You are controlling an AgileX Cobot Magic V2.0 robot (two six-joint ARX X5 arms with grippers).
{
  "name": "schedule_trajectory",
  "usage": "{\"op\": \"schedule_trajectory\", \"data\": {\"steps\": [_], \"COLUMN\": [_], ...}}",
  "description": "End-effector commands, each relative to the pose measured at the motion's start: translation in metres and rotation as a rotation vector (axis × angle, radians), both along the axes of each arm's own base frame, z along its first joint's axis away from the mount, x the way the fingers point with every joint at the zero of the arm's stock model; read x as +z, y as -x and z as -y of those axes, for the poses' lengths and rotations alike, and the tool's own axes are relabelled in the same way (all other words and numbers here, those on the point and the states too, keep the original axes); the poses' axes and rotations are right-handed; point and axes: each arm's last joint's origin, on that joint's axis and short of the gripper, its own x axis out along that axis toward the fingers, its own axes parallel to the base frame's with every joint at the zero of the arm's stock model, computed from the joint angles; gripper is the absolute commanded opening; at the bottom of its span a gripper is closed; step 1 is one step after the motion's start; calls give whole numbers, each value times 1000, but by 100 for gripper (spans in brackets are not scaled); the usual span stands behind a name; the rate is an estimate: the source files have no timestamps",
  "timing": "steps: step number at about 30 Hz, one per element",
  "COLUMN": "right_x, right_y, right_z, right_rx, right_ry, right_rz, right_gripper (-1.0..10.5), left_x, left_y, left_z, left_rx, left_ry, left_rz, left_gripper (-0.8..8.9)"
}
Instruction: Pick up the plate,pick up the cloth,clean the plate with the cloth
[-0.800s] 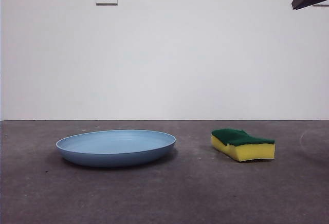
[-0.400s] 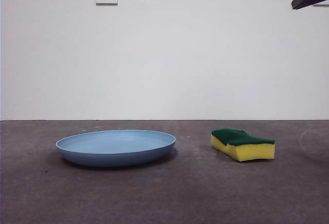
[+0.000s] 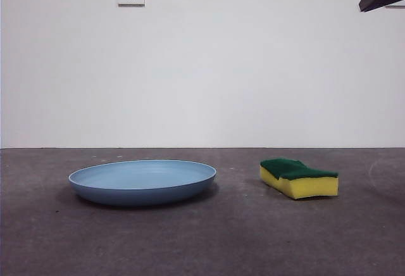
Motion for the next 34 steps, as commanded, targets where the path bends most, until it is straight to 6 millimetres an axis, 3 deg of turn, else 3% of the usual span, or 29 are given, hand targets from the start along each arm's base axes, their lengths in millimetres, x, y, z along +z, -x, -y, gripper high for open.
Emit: {"op": "schedule_trajectory", "data": {"steps": [1, 7, 12, 18, 27, 34], "right_x": [-1, 6, 1, -44, -114, -142], "right_y": [0, 9, 19, 27, 34, 35], "right_z": [0, 7, 27, 53, 61, 61], "right_rx": [-5, -3, -71, -206, -194, -215], "right_ry": [-7, 48, 84, 12, -29, -89], "right_rz": [-2, 78, 171, 246, 226, 170], "right_gripper": [1, 1, 1, 1, 1, 1], "left_x": [-4, -4, -4, -4, -4, -4], "left_y": [-1, -1, -1, -1, -1, -1], "left_z": [0, 0, 0, 0, 0, 0], "left_rx": [2, 2, 2, 2, 2, 2], "left_ry": [-12, -12, -12, -12, -12, -12], "left_rz": [-5, -5, -5, -5, -5, -5], "left_gripper": [-1, -1, -1, -1, -1, -1]}}
